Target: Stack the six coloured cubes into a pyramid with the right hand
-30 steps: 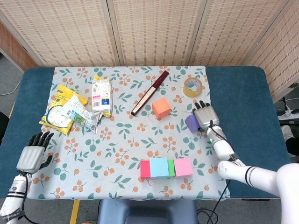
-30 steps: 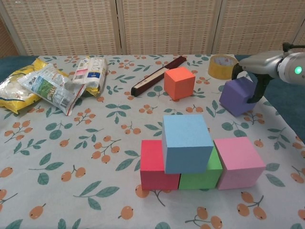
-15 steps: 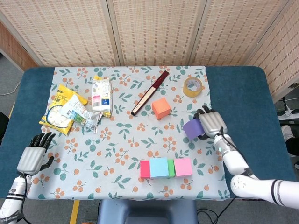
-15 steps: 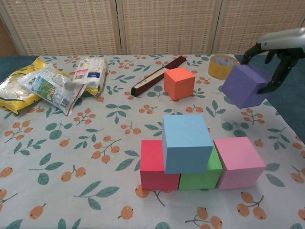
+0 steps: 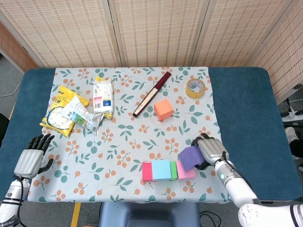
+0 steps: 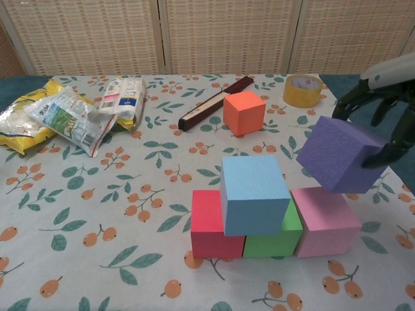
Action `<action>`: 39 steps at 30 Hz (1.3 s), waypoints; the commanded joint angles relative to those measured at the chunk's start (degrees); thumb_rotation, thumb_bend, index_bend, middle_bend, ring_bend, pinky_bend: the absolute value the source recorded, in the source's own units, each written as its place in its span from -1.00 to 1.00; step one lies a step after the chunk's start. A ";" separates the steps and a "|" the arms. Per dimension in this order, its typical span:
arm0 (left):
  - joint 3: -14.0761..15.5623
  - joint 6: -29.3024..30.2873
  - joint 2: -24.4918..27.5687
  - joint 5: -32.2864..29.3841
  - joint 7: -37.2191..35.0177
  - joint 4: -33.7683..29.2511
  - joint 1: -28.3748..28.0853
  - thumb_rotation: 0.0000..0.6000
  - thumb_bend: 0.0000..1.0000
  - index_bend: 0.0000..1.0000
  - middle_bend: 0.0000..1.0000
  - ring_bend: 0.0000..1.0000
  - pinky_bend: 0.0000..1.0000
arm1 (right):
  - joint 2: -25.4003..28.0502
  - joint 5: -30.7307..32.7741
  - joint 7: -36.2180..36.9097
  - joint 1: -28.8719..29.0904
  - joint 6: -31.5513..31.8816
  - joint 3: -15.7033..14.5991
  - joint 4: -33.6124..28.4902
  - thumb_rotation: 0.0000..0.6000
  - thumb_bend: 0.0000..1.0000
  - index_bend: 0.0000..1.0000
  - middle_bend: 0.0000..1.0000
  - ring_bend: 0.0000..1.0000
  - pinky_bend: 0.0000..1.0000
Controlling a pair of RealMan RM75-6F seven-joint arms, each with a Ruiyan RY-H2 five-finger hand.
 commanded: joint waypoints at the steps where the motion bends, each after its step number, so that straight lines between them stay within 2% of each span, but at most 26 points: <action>1: 0.03 0.06 0.17 0.07 -0.23 -0.16 0.06 1.00 -0.19 -1.00 -0.89 -0.98 -0.80 | -3.67 1.64 -0.36 1.77 3.00 0.15 -0.07 1.00 -0.32 0.48 -0.65 -1.00 -0.62; 14: -0.09 0.42 0.92 0.35 -1.35 -0.54 0.15 1.00 -0.19 -1.00 -0.89 -0.98 -0.80 | -10.75 9.45 -5.03 8.21 9.77 1.90 -0.07 1.00 -0.32 0.51 -0.64 -1.00 -0.62; 24: -0.05 1.24 1.56 0.93 -2.56 -0.78 0.42 1.00 -0.19 -1.00 -0.89 -0.98 -0.80 | -10.95 12.49 -7.46 10.51 10.66 2.35 -0.07 1.00 -0.32 0.51 -0.64 -1.00 -0.62; 31: 0.22 1.45 1.68 1.48 -2.62 -1.10 0.48 1.00 -0.19 -1.00 -0.89 -0.98 -0.80 | -9.59 9.14 -7.79 9.35 7.90 -0.05 -0.07 1.00 -0.32 0.51 -0.64 -1.00 -0.62; 39: 0.41 1.71 1.74 1.96 -2.64 -1.42 0.53 1.00 -0.19 -1.00 -0.89 -0.98 -0.80 | -6.95 0.14 -6.02 6.14 2.97 -3.67 -0.07 1.00 -0.32 0.51 -0.64 -1.00 -0.62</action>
